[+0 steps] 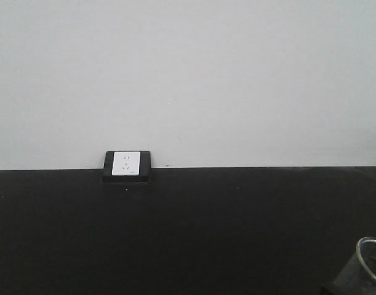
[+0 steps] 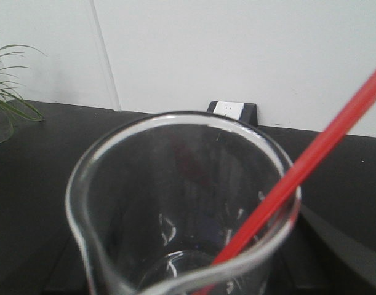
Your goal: Grab beaker from right and move to left
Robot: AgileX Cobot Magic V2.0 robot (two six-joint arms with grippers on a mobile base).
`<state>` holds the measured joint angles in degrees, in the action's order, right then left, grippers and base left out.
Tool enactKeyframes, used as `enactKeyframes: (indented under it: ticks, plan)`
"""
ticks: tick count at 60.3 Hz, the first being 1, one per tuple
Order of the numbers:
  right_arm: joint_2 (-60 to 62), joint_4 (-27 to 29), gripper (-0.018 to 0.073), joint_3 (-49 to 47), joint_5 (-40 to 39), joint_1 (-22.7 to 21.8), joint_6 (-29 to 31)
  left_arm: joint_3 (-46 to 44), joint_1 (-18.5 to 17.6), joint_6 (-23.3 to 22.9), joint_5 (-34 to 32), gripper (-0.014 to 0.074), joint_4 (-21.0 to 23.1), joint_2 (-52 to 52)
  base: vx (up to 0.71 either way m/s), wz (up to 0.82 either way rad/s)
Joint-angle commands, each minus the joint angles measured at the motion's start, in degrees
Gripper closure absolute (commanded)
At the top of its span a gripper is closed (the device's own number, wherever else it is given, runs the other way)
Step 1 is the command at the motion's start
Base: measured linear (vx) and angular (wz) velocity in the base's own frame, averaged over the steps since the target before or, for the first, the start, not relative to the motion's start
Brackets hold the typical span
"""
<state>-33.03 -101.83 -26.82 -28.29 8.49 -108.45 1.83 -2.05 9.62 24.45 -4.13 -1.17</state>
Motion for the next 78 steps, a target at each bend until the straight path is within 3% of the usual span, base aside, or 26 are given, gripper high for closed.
enactKeyframes:
  ticks: [1,29,78]
  plan:
    - [0.1,-1.3,0.0562,-1.6,1.3,-0.1,0.7,1.1,-0.4,-0.1,-4.4,0.0603,0.0,-0.4,-0.08,0.02]
    - [0.1,-1.3,0.0562,-1.6,1.2,-0.1,0.7,1.1,-0.4,-0.1,-4.4,0.0603,0.0,-0.4,-0.15,0.18]
    - [0.1,-1.3,0.0562,-1.6,1.2,-0.1,0.7,1.1,-0.4,-0.1,-4.4,0.0603,0.0,-0.4,-0.17,0.62]
